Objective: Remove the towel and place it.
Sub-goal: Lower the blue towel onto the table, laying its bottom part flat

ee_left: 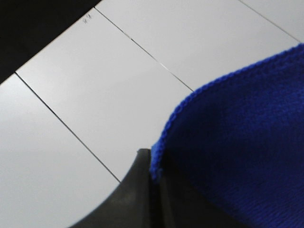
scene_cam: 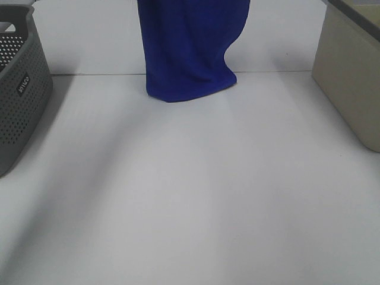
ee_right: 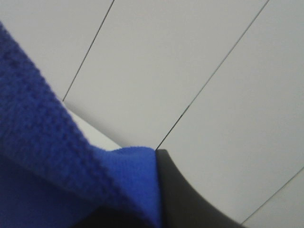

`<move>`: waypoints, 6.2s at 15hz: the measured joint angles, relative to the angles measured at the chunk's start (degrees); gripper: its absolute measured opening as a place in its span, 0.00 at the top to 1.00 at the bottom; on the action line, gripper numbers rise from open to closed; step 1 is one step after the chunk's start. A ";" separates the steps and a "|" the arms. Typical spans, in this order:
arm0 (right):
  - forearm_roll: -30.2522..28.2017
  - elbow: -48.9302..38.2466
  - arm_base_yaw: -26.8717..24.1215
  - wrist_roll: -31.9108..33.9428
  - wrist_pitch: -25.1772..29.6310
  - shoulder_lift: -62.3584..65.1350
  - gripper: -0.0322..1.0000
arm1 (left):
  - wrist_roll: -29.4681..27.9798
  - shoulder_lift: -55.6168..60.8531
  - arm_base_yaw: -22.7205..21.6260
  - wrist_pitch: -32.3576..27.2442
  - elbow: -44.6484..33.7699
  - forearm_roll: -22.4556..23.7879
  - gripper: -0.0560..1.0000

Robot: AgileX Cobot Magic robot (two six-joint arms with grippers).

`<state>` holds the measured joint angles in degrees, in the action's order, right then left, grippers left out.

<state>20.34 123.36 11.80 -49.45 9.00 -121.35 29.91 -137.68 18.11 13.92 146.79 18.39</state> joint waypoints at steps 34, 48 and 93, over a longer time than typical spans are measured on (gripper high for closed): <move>15.13 -4.81 0.74 22.52 60.96 27.67 0.95 | -29.91 49.85 1.03 -82.96 -31.40 -9.80 0.95; 12.09 -4.98 0.63 7.45 22.17 19.31 0.95 | -31.34 38.16 0.86 -44.29 -31.63 6.30 0.95; 29.16 8.54 0.00 -9.11 13.12 1.66 0.95 | -24.52 7.79 -1.78 -14.27 -3.04 19.71 0.95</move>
<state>49.50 131.89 11.80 -58.56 22.12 -119.69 5.39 -129.89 16.33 -0.34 143.76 38.10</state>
